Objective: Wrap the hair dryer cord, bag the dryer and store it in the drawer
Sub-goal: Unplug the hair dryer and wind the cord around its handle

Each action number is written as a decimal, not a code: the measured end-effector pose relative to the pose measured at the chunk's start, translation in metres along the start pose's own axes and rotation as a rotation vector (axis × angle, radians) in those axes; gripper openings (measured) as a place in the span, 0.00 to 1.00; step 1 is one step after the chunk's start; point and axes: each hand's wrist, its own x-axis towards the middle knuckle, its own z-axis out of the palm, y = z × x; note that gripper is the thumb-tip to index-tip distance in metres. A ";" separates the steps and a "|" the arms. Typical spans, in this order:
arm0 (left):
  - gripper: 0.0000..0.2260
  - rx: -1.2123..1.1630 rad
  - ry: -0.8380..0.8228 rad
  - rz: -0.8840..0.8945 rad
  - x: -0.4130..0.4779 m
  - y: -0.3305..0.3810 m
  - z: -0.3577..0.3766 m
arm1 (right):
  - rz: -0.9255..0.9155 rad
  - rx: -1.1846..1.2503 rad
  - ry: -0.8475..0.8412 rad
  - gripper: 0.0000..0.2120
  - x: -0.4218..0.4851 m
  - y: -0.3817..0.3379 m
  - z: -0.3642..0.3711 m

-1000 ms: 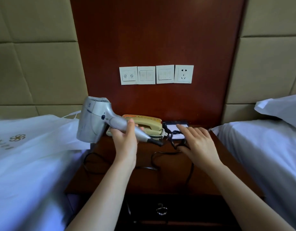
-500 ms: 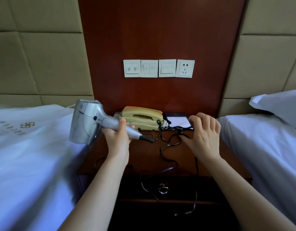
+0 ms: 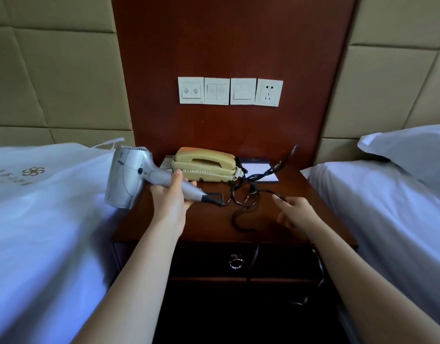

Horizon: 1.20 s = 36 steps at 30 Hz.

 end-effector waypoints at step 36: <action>0.15 0.131 -0.057 -0.044 0.004 0.013 -0.012 | -0.354 0.448 0.077 0.12 0.029 -0.119 -0.053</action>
